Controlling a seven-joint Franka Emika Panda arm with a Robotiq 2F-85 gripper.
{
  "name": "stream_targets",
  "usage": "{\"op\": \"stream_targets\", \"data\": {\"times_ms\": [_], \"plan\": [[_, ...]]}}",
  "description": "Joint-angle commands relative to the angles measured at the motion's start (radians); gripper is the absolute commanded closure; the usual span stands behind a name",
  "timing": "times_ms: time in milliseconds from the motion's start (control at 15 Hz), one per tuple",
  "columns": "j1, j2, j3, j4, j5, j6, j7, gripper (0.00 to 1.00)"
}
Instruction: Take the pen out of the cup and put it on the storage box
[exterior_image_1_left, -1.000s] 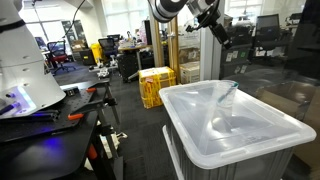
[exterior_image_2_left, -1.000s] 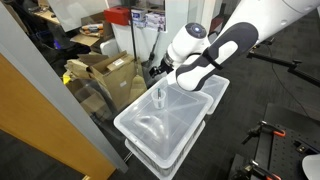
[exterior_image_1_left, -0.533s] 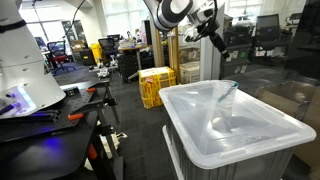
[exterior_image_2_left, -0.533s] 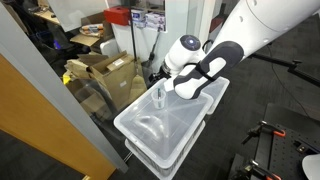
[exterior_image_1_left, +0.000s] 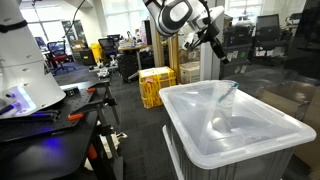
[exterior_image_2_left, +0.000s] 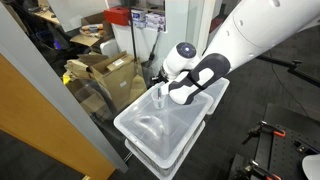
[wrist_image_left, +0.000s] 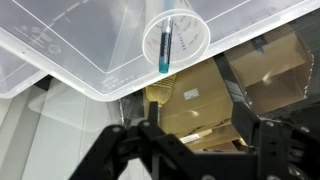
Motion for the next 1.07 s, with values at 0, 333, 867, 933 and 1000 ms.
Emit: {"op": "stream_targets", "data": {"times_ms": [0,333,867,933,1000], "plan": [[0.012,0.053,-0.008,0.046,0.066,-0.01,-0.021,0.22],[0.017,0.102,-0.016,0.08,0.098,-0.017,-0.02,0.24],[0.008,0.169,-0.009,0.145,0.108,-0.033,-0.023,0.32],[0.004,0.176,-0.006,0.153,0.108,-0.038,-0.023,0.33],[0.005,0.185,-0.008,0.16,0.109,-0.041,-0.021,0.33]]}}
